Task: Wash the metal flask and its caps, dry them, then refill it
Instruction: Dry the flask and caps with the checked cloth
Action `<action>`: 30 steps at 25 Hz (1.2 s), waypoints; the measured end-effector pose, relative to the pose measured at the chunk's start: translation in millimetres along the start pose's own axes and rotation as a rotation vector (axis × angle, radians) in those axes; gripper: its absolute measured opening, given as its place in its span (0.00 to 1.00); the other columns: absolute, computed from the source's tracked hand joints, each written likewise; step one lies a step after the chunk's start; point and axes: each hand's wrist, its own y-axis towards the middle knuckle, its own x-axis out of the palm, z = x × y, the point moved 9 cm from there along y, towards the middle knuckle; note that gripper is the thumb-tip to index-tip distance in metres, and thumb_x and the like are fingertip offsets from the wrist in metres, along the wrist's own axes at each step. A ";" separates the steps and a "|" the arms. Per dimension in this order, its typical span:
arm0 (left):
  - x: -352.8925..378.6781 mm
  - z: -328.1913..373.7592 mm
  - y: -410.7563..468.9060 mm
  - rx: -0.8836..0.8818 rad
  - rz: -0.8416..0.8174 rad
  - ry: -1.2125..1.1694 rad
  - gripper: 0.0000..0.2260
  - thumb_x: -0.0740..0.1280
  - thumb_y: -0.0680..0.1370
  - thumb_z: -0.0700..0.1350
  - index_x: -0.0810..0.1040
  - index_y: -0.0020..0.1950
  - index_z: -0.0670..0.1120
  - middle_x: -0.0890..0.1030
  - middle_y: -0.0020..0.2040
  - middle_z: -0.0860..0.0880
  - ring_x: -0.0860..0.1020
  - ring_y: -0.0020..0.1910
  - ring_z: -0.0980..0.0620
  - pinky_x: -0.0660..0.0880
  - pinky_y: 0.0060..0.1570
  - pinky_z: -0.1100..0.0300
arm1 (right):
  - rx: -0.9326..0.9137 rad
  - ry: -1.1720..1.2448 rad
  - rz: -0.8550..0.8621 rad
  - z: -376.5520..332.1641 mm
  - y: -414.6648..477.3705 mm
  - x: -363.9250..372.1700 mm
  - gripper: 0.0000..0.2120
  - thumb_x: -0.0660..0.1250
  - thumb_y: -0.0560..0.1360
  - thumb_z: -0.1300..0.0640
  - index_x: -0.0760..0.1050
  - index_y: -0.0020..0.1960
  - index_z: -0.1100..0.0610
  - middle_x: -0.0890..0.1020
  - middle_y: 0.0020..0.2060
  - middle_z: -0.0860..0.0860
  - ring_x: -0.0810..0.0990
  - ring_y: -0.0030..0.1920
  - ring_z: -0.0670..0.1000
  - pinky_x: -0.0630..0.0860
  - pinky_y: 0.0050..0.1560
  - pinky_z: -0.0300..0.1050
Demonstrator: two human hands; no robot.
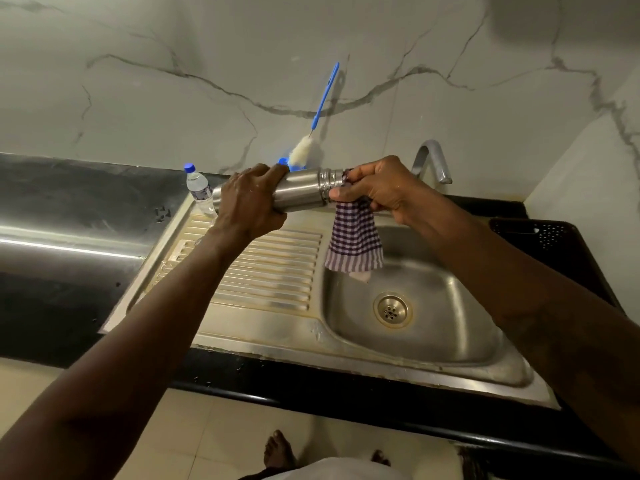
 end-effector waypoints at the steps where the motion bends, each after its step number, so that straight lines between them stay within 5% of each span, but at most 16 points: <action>1: 3.3 -3.3 -1.9 -0.045 -0.018 -0.034 0.29 0.77 0.64 0.51 0.79 0.65 0.49 0.80 0.54 0.45 0.81 0.47 0.41 0.79 0.45 0.48 | -0.018 0.035 0.064 -3.4 -0.9 -7.1 0.15 0.85 0.62 0.56 0.85 0.45 0.55 0.87 0.42 0.48 0.85 0.44 0.47 0.79 0.39 0.39; 3: 12.2 -14.4 -7.2 -0.229 -0.099 -0.235 0.32 0.83 0.63 0.54 0.80 0.64 0.47 0.77 0.57 0.46 0.79 0.51 0.46 0.77 0.47 0.52 | -0.045 0.221 0.175 -7.4 -3.4 -24.8 0.13 0.84 0.64 0.55 0.84 0.45 0.55 0.88 0.44 0.48 0.86 0.47 0.47 0.80 0.45 0.41; 5: 25.3 -20.0 -23.6 -0.534 -0.166 -0.737 0.37 0.83 0.66 0.58 0.75 0.69 0.47 0.79 0.57 0.48 0.81 0.52 0.49 0.80 0.50 0.54 | -0.038 0.500 0.240 -1.8 -7.2 -33.9 0.11 0.80 0.70 0.52 0.83 0.49 0.53 0.87 0.51 0.48 0.83 0.56 0.48 0.79 0.55 0.50; 8: 35.5 -0.2 -35.5 -0.815 -0.071 -1.325 0.49 0.76 0.63 0.75 0.70 0.74 0.46 0.84 0.59 0.44 0.86 0.53 0.47 0.84 0.53 0.46 | -0.071 0.839 0.205 8.0 -13.8 -3.1 0.11 0.72 0.78 0.50 0.81 0.58 0.52 0.83 0.61 0.53 0.79 0.64 0.57 0.79 0.62 0.62; 12: 25.6 33.6 -13.7 -0.652 -0.050 -1.610 0.40 0.56 0.77 0.76 0.73 0.74 0.45 0.83 0.64 0.37 0.83 0.62 0.35 0.80 0.61 0.35 | -0.399 0.512 0.073 -22.7 -32.3 45.8 0.20 0.67 0.82 0.53 0.76 0.71 0.61 0.83 0.63 0.55 0.82 0.63 0.57 0.79 0.65 0.59; 15: 29.5 32.0 -15.7 -0.750 -0.033 -1.894 0.38 0.48 0.83 0.71 0.75 0.75 0.43 0.81 0.67 0.36 0.80 0.66 0.35 0.77 0.65 0.37 | -0.450 0.341 0.088 -32.4 -25.7 42.1 0.25 0.71 0.80 0.54 0.73 0.75 0.58 0.82 0.66 0.52 0.80 0.66 0.52 0.76 0.69 0.60; 23: 18.1 49.2 -20.6 -0.812 0.009 -1.891 0.20 0.64 0.83 0.55 0.82 0.67 0.43 0.81 0.64 0.35 0.81 0.64 0.38 0.76 0.67 0.38 | -0.289 0.357 -0.027 -13.2 -21.5 75.9 0.34 0.74 0.77 0.47 0.63 0.79 0.47 0.80 0.66 0.51 0.83 0.61 0.52 0.81 0.61 0.56; 28: 28.7 32.9 -27.1 -0.986 -0.087 -1.689 0.21 0.64 0.84 0.58 0.83 0.66 0.44 0.82 0.61 0.42 0.82 0.60 0.44 0.80 0.63 0.46 | -0.208 0.523 -0.013 11.0 -19.6 73.7 0.29 0.77 0.74 0.55 0.72 0.71 0.54 0.84 0.58 0.59 0.85 0.56 0.61 0.83 0.56 0.63; 30: 40.3 22.9 -37.7 -1.088 -0.204 -1.585 0.20 0.62 0.85 0.56 0.80 0.67 0.44 0.80 0.60 0.42 0.80 0.55 0.45 0.82 0.54 0.51 | -0.174 0.576 -0.060 20.7 -21.8 75.7 0.27 0.76 0.75 0.55 0.72 0.71 0.57 0.83 0.58 0.63 0.84 0.54 0.63 0.82 0.53 0.60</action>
